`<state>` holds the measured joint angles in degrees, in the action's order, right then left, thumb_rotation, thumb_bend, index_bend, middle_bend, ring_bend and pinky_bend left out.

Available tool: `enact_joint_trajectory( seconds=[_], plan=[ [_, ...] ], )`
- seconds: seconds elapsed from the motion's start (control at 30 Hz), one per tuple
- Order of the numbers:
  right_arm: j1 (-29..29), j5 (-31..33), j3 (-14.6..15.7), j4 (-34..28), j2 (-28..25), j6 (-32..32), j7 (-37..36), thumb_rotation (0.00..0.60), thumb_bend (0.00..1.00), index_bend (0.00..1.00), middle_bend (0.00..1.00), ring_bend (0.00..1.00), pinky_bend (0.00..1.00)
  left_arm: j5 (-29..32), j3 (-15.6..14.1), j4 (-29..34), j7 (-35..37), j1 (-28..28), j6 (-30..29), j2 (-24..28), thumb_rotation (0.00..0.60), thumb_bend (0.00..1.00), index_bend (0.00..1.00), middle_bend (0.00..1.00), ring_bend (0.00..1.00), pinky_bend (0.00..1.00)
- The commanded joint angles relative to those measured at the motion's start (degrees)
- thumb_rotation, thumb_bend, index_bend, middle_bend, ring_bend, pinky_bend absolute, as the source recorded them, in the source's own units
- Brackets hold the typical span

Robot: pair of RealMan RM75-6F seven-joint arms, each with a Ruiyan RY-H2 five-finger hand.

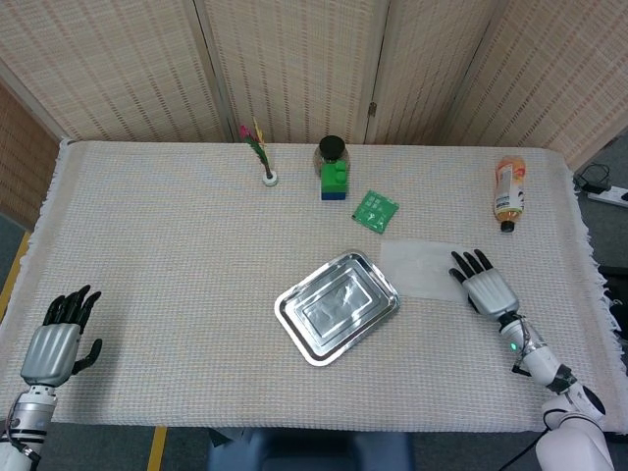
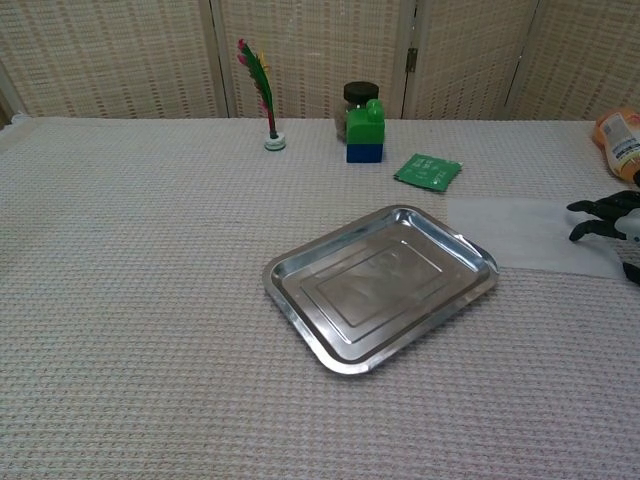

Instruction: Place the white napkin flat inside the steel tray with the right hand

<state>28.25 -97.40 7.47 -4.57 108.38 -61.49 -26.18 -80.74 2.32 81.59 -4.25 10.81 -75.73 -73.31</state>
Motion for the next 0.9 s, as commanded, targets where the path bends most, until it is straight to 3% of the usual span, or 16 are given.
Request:
enact_joint_trajectory(
  seconds=[0.03, 0.13, 0.3, 0.37, 0.73, 0.9],
  plan=[
    [0.4, 0.4, -0.4, -0.1, 0.6, -0.3, -0.4, 0.6, 0.63, 0.35, 0.0, 0.0, 0.0, 0.1, 0.1, -0.3, -0.2, 0.0, 0.0, -0.2, 0.6, 0.5, 0.0, 0.0, 0.0, 0.0],
    [0.5, 1.1, -1.1, -0.1, 1.1, -1.9, -1.3, 0.6, 0.65, 0.49, 0.0, 0.0, 0.0, 0.1, 0.2, -0.5, 0.1, 0.0, -0.2, -0.2, 0.6, 0.5, 0.0, 0.0, 0.0, 0.0],
    [0.3, 1.5, -1.4, 0.2, 1.4, -3.1, -1.4, 0.6, 0.69, 0.7, 0.13, 0.0, 0.0, -0.1, 0.2, -0.7, 0.4, -0.1, -0.5, -0.1, 0.6, 0.5, 0.0, 0.0, 0.0, 0.0],
    [0.3, 1.5, -1.5, 0.3, 1.5, -3.1, -1.3, 0.6, 0.7, 0.75, 0.16, 0.0, 0.0, -0.3, 0.1, -0.8, 0.3, -0.2, -0.7, -0.1, 0.6, 0.5, 0.0, 0.0, 0.0, 0.0],
    [0.1, 2.6, -2.5, 0.2, 1.2, -5.6, -1.5, 0.6, 0.7, 0.77, 0.18, 0.02, 0.0, -0.5, 0.1, -0.5, 0.1, -0.4, -1.2, 0.0, 0.6, 0.5, 0.0, 0.0, 0.0, 0.0],
    [0.5, 6.3, -6.3, -0.2, 0.8, -10.4, -2.9, 0.6, 0.7, 0.77, 0.18, 0.02, 0.0, -0.4, 0.0, -0.3, 0.2, -0.3, -1.0, 0.0, 0.6, 0.5, 0.0, 0.0, 0.0, 0.0]
  ],
)
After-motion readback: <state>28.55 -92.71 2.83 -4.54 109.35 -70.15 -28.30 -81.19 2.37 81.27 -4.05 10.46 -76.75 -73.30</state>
